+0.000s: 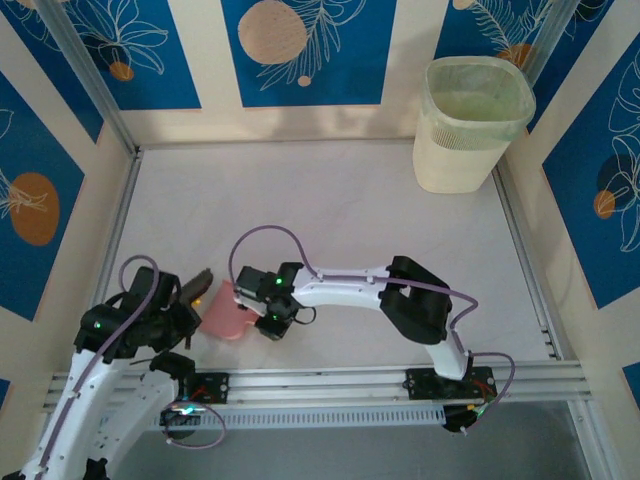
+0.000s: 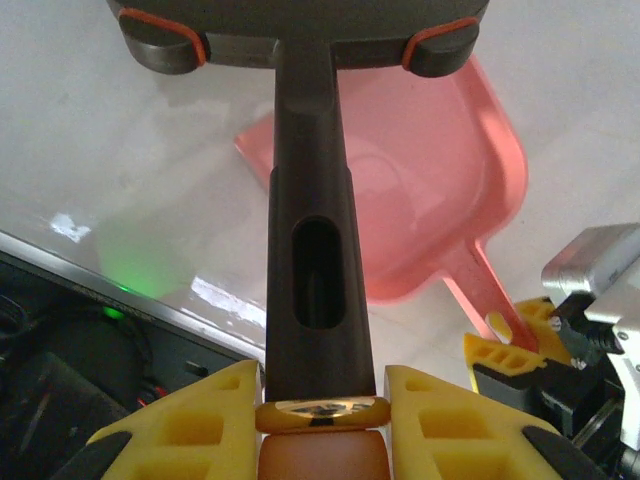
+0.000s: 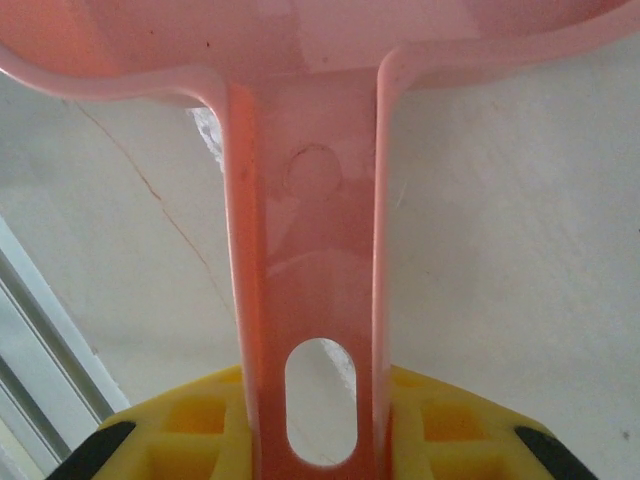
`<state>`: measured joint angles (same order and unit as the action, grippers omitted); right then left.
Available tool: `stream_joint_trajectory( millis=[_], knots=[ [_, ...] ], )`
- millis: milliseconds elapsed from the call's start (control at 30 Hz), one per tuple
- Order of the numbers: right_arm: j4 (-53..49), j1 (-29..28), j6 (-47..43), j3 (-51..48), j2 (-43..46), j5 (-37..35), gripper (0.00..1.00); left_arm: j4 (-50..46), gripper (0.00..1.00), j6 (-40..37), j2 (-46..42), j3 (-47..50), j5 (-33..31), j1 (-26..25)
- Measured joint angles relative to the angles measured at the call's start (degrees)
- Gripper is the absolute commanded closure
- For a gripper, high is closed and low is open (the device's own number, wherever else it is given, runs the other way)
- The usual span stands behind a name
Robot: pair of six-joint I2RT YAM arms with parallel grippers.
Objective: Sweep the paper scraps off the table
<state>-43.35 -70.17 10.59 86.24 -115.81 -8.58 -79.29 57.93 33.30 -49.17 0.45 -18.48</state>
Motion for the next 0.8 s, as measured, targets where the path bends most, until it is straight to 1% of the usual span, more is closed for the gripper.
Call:
stream_joint_trajectory(
  millis=[167, 300, 600, 800],
  knots=[
    [-0.24, -0.09, 0.70, 0.87, -0.70, -1.81, 1.00, 3.21, 1.00, 0.04, -0.85, 2.40, 4.46, 0.00],
    [-0.17, 0.61, 1.66, 0.85, -0.70, -2.60, 1.00, 7.34, 1.00, 0.00, -0.90, 4.22, 9.25, 0.00],
    [4.55, 5.49, 3.43, -4.24, 0.83, -2.78, 1.00, 18.56, 1.00, 2.45, -2.32, 9.86, 19.15, 0.00],
    [6.36, 8.31, 4.66, -8.11, 4.00, -2.99, 1.00, 23.19, 1.00, 3.32, -2.34, 10.69, 22.38, 0.00]
  ],
)
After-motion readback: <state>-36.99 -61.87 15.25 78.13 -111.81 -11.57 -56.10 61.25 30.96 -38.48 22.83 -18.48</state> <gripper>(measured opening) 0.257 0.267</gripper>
